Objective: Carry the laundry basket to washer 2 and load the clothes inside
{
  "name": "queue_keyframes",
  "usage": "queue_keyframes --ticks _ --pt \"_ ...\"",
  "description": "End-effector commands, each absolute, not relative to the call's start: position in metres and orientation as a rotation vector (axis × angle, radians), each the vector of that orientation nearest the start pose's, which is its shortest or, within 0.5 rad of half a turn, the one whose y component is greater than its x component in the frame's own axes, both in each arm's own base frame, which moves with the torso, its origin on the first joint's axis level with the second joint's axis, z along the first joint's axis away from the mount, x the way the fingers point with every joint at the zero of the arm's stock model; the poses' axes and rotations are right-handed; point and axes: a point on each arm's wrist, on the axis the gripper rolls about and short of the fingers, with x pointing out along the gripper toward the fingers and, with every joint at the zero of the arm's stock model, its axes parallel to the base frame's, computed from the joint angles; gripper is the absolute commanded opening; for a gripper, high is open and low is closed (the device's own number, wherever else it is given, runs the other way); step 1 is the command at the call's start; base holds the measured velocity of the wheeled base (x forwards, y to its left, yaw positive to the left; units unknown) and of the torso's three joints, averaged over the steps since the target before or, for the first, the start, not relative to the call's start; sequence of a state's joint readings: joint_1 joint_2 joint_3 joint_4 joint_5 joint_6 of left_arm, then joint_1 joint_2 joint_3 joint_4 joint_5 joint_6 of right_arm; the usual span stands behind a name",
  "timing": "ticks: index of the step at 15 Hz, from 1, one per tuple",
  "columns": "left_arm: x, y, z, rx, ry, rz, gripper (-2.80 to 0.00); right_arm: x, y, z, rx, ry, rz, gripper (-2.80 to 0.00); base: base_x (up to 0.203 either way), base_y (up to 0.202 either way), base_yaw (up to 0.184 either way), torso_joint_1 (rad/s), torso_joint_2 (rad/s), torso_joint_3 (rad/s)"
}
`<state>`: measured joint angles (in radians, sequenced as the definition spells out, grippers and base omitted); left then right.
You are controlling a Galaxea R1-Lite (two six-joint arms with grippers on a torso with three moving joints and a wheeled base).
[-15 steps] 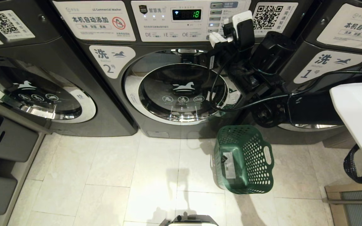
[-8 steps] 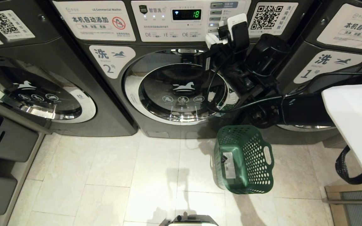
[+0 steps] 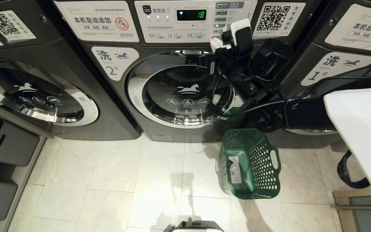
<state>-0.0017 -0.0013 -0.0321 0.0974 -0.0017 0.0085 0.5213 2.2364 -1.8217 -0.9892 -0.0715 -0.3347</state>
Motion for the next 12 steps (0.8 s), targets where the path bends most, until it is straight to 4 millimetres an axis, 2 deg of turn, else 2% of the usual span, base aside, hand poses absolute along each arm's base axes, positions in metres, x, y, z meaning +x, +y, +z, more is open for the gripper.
queue_keyframes --ticks 1,9,12 --pt "-0.0258 0.0000 0.0742 0.009 0.063 -0.003 -2.80 0.4023 0.2244 0.2921 -0.152 -0.628 0.327 -2.80 0.000 0.000 0.000 0.000 0.00 0.000" --pt "-0.0258 0.0000 0.0742 0.008 0.063 -0.003 -2.80 0.4017 0.2208 0.2999 -0.147 -0.651 0.314 -2.80 0.000 0.000 0.000 0.000 0.00 0.000" --pt "-0.0258 0.0000 0.0742 0.008 0.063 -0.003 -2.80 0.4039 0.2212 0.2961 -0.152 -0.641 0.314 -2.80 0.000 0.000 0.000 0.000 0.00 0.000"
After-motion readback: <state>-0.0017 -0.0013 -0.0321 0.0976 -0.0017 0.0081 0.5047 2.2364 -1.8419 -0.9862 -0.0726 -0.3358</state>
